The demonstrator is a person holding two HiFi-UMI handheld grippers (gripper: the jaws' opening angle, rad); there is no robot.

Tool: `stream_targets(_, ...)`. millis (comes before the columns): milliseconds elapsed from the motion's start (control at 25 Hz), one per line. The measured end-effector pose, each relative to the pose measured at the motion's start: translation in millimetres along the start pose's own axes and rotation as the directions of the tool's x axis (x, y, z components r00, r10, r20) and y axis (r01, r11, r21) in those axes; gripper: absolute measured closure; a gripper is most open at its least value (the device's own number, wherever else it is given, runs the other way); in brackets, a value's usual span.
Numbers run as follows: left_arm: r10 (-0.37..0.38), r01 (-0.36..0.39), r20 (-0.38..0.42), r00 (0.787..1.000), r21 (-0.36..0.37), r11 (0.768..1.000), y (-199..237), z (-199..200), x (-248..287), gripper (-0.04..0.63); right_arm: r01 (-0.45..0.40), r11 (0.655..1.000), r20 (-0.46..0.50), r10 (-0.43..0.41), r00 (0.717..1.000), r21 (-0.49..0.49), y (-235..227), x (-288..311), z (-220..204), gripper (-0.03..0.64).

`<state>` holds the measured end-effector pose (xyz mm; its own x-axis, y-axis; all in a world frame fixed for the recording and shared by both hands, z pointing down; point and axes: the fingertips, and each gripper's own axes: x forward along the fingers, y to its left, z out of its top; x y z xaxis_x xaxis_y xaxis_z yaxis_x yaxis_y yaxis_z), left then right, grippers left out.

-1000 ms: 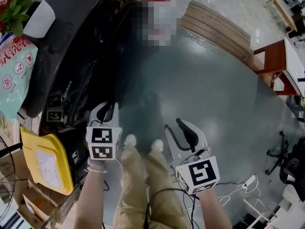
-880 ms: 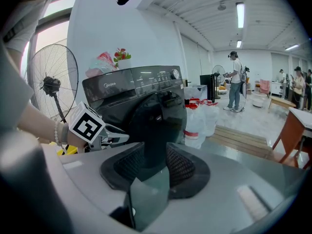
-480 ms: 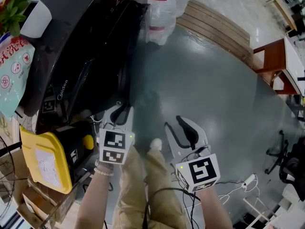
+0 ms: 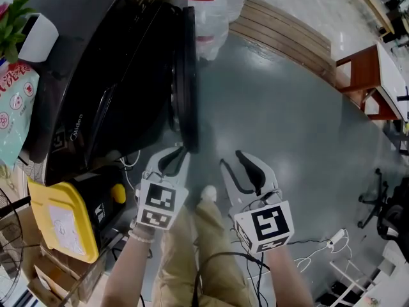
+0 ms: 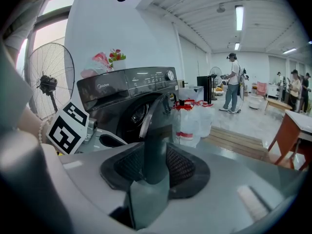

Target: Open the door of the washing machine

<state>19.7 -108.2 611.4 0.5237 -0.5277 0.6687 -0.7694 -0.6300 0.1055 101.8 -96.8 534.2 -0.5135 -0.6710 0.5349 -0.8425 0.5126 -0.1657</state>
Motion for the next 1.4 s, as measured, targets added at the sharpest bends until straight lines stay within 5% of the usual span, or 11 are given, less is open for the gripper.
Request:
stream_targets(160,0.003,-0.003,-0.003,1.000,0.005,1.000,3,-1,-4,0.601,0.000,1.000,-0.004,0.000,1.000,0.000,0,12,1,0.492)
stream_targets(880,-0.013,0.018,-0.071,0.997,0.063,0.998,24,3,-18,0.601,0.101,0.995,-0.096,-0.099,0.990,0.016,-28,72,2,0.457)
stream_targets(1160,-0.011,0.019,-0.103,0.995,0.079,0.997,28,-4,-19,0.602,0.086,0.996,-0.094,-0.083,0.992,0.020,-33,71,1,0.458)
stream_targets(1400,-0.008,0.016,-0.106,0.994,0.071,0.997,32,-6,-19,0.601,0.157,0.985,-0.086,-0.150,0.985,0.073,-62,59,-4,0.463)
